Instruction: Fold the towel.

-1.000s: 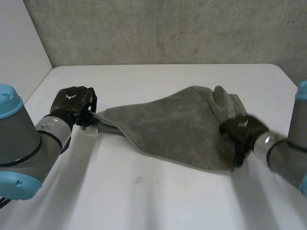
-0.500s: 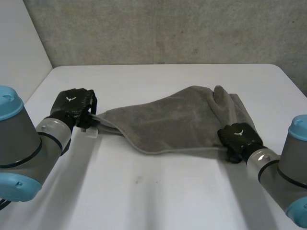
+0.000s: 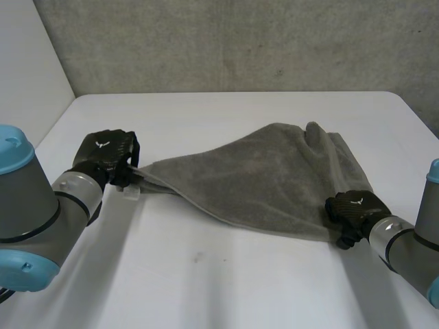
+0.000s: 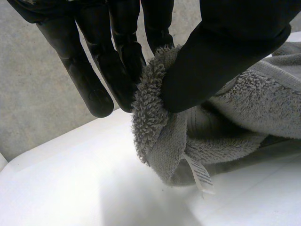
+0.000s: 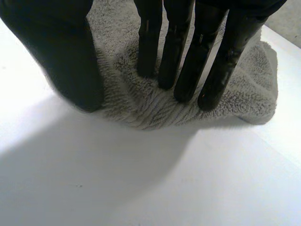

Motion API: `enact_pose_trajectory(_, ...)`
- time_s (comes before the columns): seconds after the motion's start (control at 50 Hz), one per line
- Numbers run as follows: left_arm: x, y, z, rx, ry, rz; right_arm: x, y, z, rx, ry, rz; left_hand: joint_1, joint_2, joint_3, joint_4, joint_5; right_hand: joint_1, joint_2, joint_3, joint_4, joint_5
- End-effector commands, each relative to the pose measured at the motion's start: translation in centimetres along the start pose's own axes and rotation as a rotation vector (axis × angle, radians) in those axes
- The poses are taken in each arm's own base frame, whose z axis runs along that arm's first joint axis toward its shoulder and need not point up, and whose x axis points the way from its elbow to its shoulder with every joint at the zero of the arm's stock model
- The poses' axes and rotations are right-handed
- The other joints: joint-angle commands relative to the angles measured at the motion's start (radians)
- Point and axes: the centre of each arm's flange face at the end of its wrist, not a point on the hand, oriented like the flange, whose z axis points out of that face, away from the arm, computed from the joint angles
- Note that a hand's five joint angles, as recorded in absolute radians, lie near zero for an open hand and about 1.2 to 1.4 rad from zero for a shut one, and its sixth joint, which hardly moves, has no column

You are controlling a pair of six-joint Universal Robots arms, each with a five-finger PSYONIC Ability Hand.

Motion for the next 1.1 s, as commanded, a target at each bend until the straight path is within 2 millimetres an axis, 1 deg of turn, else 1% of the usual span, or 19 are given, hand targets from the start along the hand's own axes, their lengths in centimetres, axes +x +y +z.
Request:
enact_pose_trajectory(0.02, 0.0, 0.0, 0.0, -0.002, 0.001, 0.001, 0.9, -1.1, 0.4, 0.082, 0.043, -0.019, 0.229, 0.180, 0.181, 0.179, 0.198, 0.676, 0.499, 0.519, 0.519, 0.545)
enact_pose_trajectory(0.08, 0.0, 0.0, -0.2, -0.013, 0.002, 0.002, 1.2, -1.8, 0.1, 0.105, 0.055, -0.029, 0.229, 0.180, 0.181, 0.179, 0.198, 0.676, 0.499, 0.519, 0.519, 0.545)
enact_pose_trajectory(0.18, -0.4, -3.0, -2.1, 0.026, -0.004, 0.002, 3.5, -8.0, -4.4, 0.296, 0.159, -0.084, 0.229, 0.180, 0.181, 0.179, 0.198, 0.676, 0.499, 0.519, 0.519, 0.545)
enact_pose_trajectory(0.24, -0.7, -6.0, -3.7, 0.090, -0.015, 0.002, 4.0, -9.7, -5.8, 0.340, 0.183, -0.098, 0.229, 0.180, 0.181, 0.179, 0.198, 0.676, 0.499, 0.519, 0.519, 0.545)
enact_pose_trajectory(0.34, -1.5, -13.2, -7.7, 0.308, -0.047, 0.009, 5.4, -16.1, -12.8, 0.492, 0.223, -0.184, 0.229, 0.180, 0.181, 0.179, 0.198, 0.676, 0.499, 0.519, 0.519, 0.545)
enact_pose_trajectory(0.44, -2.1, -16.0, -9.2, 0.364, -0.073, 0.011, 5.5, -18.8, -15.6, 0.485, 0.171, -0.247, 0.229, 0.180, 0.181, 0.179, 0.198, 0.676, 0.499, 0.519, 0.519, 0.545)
enact_pose_trajectory(0.52, -2.3, -15.6, -8.9, 0.294, -0.077, 0.011, 6.0, -17.7, -13.7, 0.328, 0.109, -0.274, 0.229, 0.180, 0.181, 0.179, 0.198, 0.676, 0.499, 0.519, 0.519, 0.545)
enact_pose_trajectory(0.56, -2.1, -14.6, -8.0, 0.221, -0.066, 0.012, 5.6, -15.8, -11.0, 0.168, 0.021, -0.340, 0.229, 0.180, 0.181, 0.179, 0.198, 0.676, 0.499, 0.519, 0.519, 0.545)
enact_pose_trajectory(0.7, -1.3, -5.1, -2.7, -0.284, 0.008, 0.112, 3.6, -11.8, -5.8, -0.045, -0.097, -0.444, 0.229, 0.180, 0.181, 0.179, 0.198, 0.676, 0.499, 0.519, 0.519, 0.545)
enact_pose_trajectory(0.76, -1.1, -2.6, -0.6, -0.368, 0.021, 0.147, 2.8, -10.6, -3.3, -0.109, -0.109, -0.479, 0.229, 0.180, 0.181, 0.179, 0.198, 0.676, 0.499, 0.519, 0.519, 0.545)
enact_pose_trajectory(0.84, -1.5, -1.9, 1.6, -0.377, -0.009, 0.161, 2.4, -10.9, -0.7, -0.066, -0.071, -0.511, 0.229, 0.180, 0.181, 0.179, 0.198, 0.676, 0.499, 0.519, 0.519, 0.545)
enact_pose_trajectory(0.88, -1.8, -2.2, 2.9, -0.351, -0.029, 0.168, 3.1, -12.9, 1.9, 0.071, 0.039, -0.528, 0.229, 0.180, 0.181, 0.179, 0.198, 0.676, 0.499, 0.519, 0.519, 0.545)
enact_pose_trajectory(0.94, -2.0, -4.5, 5.3, -0.240, -0.053, 0.171, 4.0, -14.8, 2.7, 0.170, 0.137, -0.530, 0.229, 0.180, 0.181, 0.179, 0.198, 0.676, 0.499, 0.519, 0.519, 0.545)
enact_pose_trajectory(0.98, -2.6, -9.3, 7.3, -0.024, -0.096, 0.171, 6.6, -19.7, 2.9, 0.398, 0.380, -0.517, 0.229, 0.180, 0.181, 0.179, 0.198, 0.676, 0.499, 0.519, 0.519, 0.545)
enact_pose_trajectory(1.0, -2.6, -9.3, 7.3, -0.023, -0.097, 0.171, 6.6, -19.8, 2.9, 0.399, 0.381, -0.517, 0.229, 0.180, 0.181, 0.179, 0.198, 0.676, 0.499, 0.519, 0.519, 0.545)
enact_pose_trajectory(1.02, -3.0, -12.6, 7.8, 0.125, -0.128, 0.164, 7.8, -22.4, 2.2, 0.533, 0.499, -0.498, 0.229, 0.180, 0.181, 0.179, 0.198, 0.676, 0.499, 0.519, 0.519, 0.545)
enact_pose_trajectory(1.04, -3.0, -12.6, 7.8, 0.126, -0.128, 0.164, 8.5, -25.1, 1.0, 0.675, 0.600, -0.485, 0.229, 0.180, 0.181, 0.179, 0.198, 0.676, 0.499, 0.519, 0.519, 0.545)
enact_pose_trajectory(1.08, -3.8, -18.9, 7.8, 0.427, -0.197, 0.149, 9.2, -27.2, -0.7, 0.799, 0.680, -0.473, 0.229, 0.180, 0.181, 0.179, 0.198, 0.676, 0.499, 0.519, 0.519, 0.545)
enact_pose_trajectory(1.1, -3.8, -18.9, 7.8, 0.429, -0.197, 0.149, 9.2, -27.2, -0.7, 0.800, 0.681, -0.473, 0.229, 0.180, 0.181, 0.179, 0.198, 0.676, 0.499, 0.519, 0.519, 0.545)
